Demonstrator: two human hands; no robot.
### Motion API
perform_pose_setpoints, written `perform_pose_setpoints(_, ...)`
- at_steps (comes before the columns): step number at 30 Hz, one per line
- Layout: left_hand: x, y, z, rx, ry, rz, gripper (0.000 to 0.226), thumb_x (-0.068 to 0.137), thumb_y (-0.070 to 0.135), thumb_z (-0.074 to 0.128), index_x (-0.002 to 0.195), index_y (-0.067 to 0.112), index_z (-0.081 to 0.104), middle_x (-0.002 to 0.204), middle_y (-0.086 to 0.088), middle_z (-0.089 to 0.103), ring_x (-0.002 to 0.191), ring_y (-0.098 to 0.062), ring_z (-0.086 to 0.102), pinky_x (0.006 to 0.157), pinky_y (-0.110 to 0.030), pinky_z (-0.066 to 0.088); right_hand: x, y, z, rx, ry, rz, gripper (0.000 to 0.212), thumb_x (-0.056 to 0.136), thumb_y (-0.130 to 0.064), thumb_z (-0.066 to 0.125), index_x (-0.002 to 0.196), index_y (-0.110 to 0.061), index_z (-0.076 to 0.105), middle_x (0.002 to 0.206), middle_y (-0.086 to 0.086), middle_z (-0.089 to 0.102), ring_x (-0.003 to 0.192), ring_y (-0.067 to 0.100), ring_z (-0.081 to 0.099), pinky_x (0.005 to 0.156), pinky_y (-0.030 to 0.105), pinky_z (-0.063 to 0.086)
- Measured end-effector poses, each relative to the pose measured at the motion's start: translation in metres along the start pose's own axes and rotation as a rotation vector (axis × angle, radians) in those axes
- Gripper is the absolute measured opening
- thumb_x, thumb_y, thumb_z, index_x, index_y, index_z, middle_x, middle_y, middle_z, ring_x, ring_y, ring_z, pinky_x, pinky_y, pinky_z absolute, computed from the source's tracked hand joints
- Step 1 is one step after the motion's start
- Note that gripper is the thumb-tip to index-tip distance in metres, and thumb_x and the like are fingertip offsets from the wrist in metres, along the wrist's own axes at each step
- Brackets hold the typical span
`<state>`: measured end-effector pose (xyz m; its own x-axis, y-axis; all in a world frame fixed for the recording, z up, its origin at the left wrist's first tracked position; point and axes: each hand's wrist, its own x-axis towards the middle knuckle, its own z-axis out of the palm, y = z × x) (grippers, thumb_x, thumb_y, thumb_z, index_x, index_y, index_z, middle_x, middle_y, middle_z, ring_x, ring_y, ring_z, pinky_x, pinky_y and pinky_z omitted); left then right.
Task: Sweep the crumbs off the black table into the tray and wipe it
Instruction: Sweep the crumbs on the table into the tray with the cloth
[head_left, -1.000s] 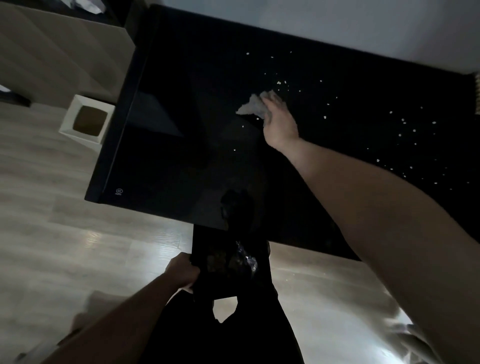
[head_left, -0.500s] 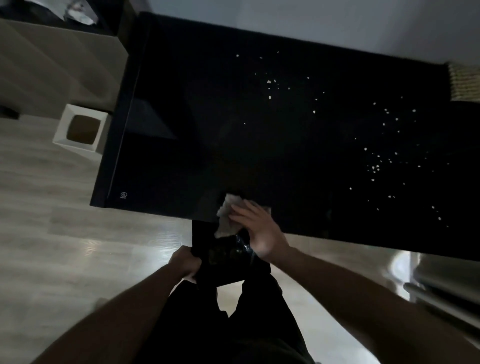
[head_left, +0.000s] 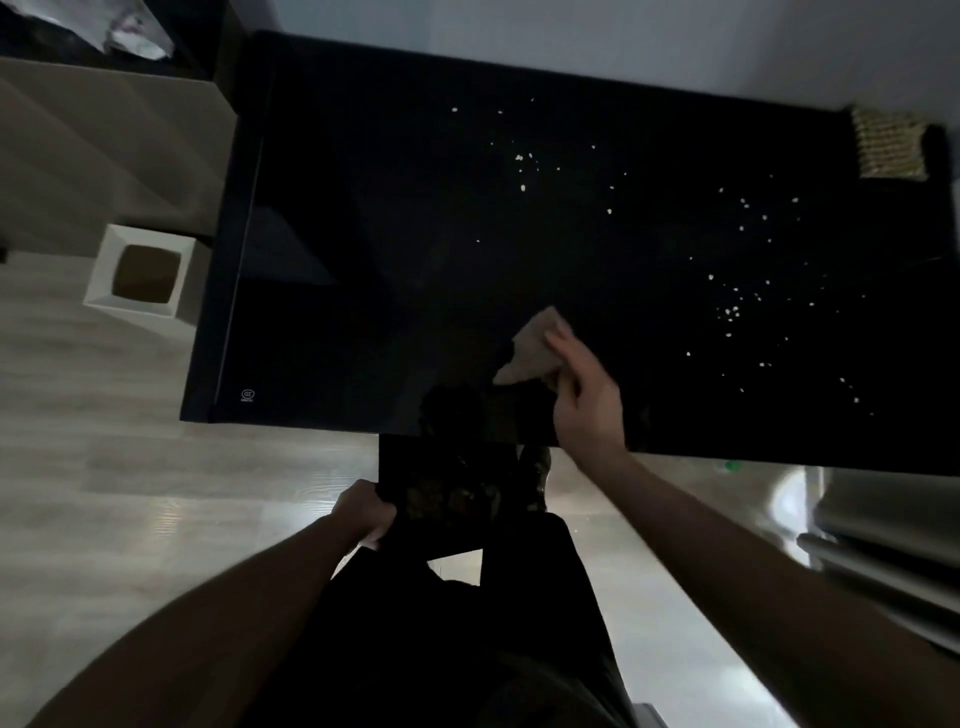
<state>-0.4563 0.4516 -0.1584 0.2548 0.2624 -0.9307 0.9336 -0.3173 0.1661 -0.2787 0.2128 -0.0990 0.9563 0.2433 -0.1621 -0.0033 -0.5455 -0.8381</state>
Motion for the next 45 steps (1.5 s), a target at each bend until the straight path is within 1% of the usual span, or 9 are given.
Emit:
perform_pose_setpoints(4, 0.011, -0.004, -0.001, -0.057, -0.040, -0.020, 0.034, 0.080, 0.005, 0.046, 0.101, -0.002, 0.071, 0.083, -0.025, 0.076, 0.062, -0.042, 0.076, 0.063, -0.051, 0.066, 0.077, -0.005, -0.018, -0.015, 0.035, -0.016, 0.048, 0.105, -0.003, 0.046, 0.145, -0.027, 0.058, 0.160, -0.014, 0.045, 0.147, 0.002, 0.041, 0.119, 0.038, 0.043)
perform_pose_setpoints(9, 0.005, -0.004, 0.008, -0.067, 0.037, -0.054, 0.028, 0.087, 0.000, 0.047, 0.103, 0.000, 0.070, 0.070, -0.013, 0.069, 0.054, -0.025, 0.074, 0.035, -0.022, 0.051, 0.180, -0.015, -0.029, -0.159, 0.035, -0.087, 0.047, 0.105, -0.005, 0.045, 0.147, -0.023, 0.055, 0.161, -0.004, 0.045, 0.151, 0.010, 0.038, 0.127, 0.028, 0.027)
perform_pose_setpoints(13, 0.005, -0.008, 0.016, -0.051, 0.072, -0.076, 0.028, 0.086, 0.003, 0.055, 0.106, 0.007, 0.074, 0.088, -0.013, 0.075, 0.089, -0.032, 0.073, 0.057, -0.024, 0.054, 0.255, -0.015, -0.025, -0.234, 0.017, -0.045, 0.051, 0.104, -0.006, 0.049, 0.151, -0.024, 0.051, 0.166, -0.001, 0.037, 0.152, 0.011, 0.034, 0.115, 0.001, 0.011)
perform_pose_setpoints(15, 0.007, -0.010, 0.021, -0.057, 0.090, -0.089, 0.031, 0.085, 0.008, 0.058, 0.111, 0.008, 0.075, 0.101, -0.015, 0.076, 0.095, -0.031, 0.072, 0.071, -0.029, 0.052, 0.286, -0.014, -0.020, -0.289, -0.013, -0.068, 0.054, 0.103, -0.004, 0.047, 0.153, -0.025, 0.049, 0.169, 0.001, 0.030, 0.155, 0.015, 0.030, 0.123, 0.015, 0.016)
perform_pose_setpoints(21, 0.011, -0.009, 0.036, -0.099, 0.118, -0.108, 0.026, 0.085, 0.012, 0.062, 0.107, 0.009, 0.076, 0.094, -0.011, 0.074, 0.088, -0.028, 0.071, 0.069, -0.028, 0.049, 0.335, -0.006, 0.011, -0.699, -0.218, -0.063, 0.057, 0.108, -0.034, 0.036, 0.163, -0.031, 0.023, 0.175, 0.004, 0.005, 0.160, 0.035, 0.002, 0.130, 0.053, 0.006)
perform_pose_setpoints(33, 0.000, -0.012, 0.038, -0.134, 0.099, -0.113, 0.031, 0.079, 0.013, 0.062, 0.106, 0.011, 0.077, 0.096, -0.013, 0.077, 0.091, -0.030, 0.075, 0.084, -0.040, 0.063, 0.089, 0.042, 0.048, -0.465, -0.513, -0.639, 0.052, 0.093, 0.000, 0.052, 0.140, -0.018, 0.065, 0.153, 0.005, 0.056, 0.148, 0.034, 0.042, 0.122, 0.049, 0.034)
perform_pose_setpoints(38, 0.024, -0.037, 0.031, -0.112, 0.057, -0.061, 0.049, 0.060, 0.021, 0.053, 0.100, 0.006, 0.076, 0.091, -0.019, 0.077, 0.082, -0.036, 0.077, 0.077, -0.048, 0.065, -0.026, 0.060, 0.050, -0.391, -0.696, -0.546, 0.065, 0.080, -0.002, 0.071, 0.141, -0.024, 0.064, 0.159, -0.007, 0.049, 0.156, 0.015, 0.025, 0.125, 0.042, 0.026)
perform_pose_setpoints(41, 0.021, -0.039, 0.025, -0.101, 0.036, -0.045, 0.045, 0.062, 0.018, 0.051, 0.096, 0.004, 0.076, 0.087, -0.022, 0.077, 0.075, -0.038, 0.078, 0.073, -0.050, 0.065, -0.057, 0.049, 0.046, -0.227, -0.652, -0.381, 0.058, 0.084, 0.004, 0.060, 0.135, -0.020, 0.069, 0.152, -0.007, 0.056, 0.149, -0.013, 0.022, 0.124, 0.019, 0.018)
perform_pose_setpoints(45, -0.006, -0.022, 0.015, -0.117, 0.043, -0.062, 0.031, 0.073, 0.009, 0.049, 0.093, 0.004, 0.073, 0.082, -0.023, 0.076, 0.062, -0.038, 0.077, 0.065, -0.050, 0.066, -0.053, 0.027, 0.036, -0.085, -0.450, -0.277, 0.056, 0.094, 0.011, 0.052, 0.135, -0.022, 0.069, 0.151, -0.009, 0.058, 0.143, -0.001, 0.047, 0.119, 0.032, 0.041)
